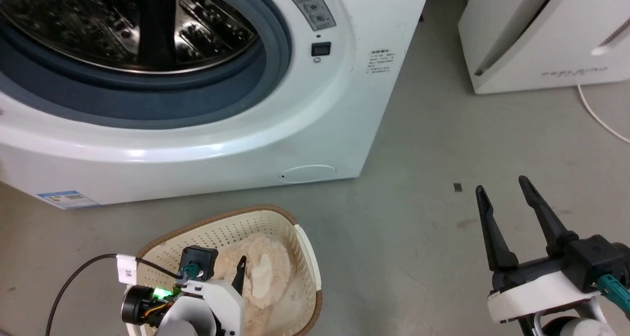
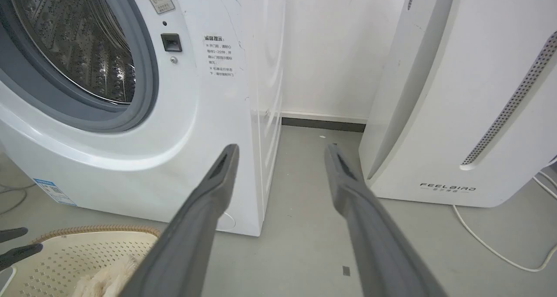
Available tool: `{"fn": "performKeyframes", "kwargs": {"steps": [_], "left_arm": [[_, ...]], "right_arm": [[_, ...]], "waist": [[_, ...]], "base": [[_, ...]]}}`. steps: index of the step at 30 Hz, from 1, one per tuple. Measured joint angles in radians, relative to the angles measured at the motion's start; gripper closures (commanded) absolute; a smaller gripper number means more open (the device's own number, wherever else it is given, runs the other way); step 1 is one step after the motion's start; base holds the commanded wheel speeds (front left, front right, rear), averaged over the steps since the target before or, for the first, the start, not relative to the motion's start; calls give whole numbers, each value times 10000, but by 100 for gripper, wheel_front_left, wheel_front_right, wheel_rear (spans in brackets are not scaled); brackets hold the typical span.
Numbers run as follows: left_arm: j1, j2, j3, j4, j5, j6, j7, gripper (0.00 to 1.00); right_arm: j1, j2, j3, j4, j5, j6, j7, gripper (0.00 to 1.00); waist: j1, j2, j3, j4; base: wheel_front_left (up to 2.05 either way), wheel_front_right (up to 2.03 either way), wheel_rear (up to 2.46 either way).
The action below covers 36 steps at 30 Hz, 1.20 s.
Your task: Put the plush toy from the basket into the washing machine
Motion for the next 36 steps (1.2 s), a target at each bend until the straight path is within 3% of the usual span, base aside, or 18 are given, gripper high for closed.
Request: {"fn": "performKeyframes", "kwargs": {"steps": [31, 36], "left_arm": [[-2745, 1141, -1484, 4042, -217, -155, 92, 0], [-3167, 1388, -1760, 4587, -151, 144, 247, 0]], "right_arm": [[-766, 0, 102, -788, 460, 0, -648, 0], [-839, 0, 121, -882, 593, 0, -780, 0]], "waist": [[0, 0, 3057, -1063], [0, 0, 3500, -1220]], "base": [[0, 0, 0], [0, 0, 0]]}}
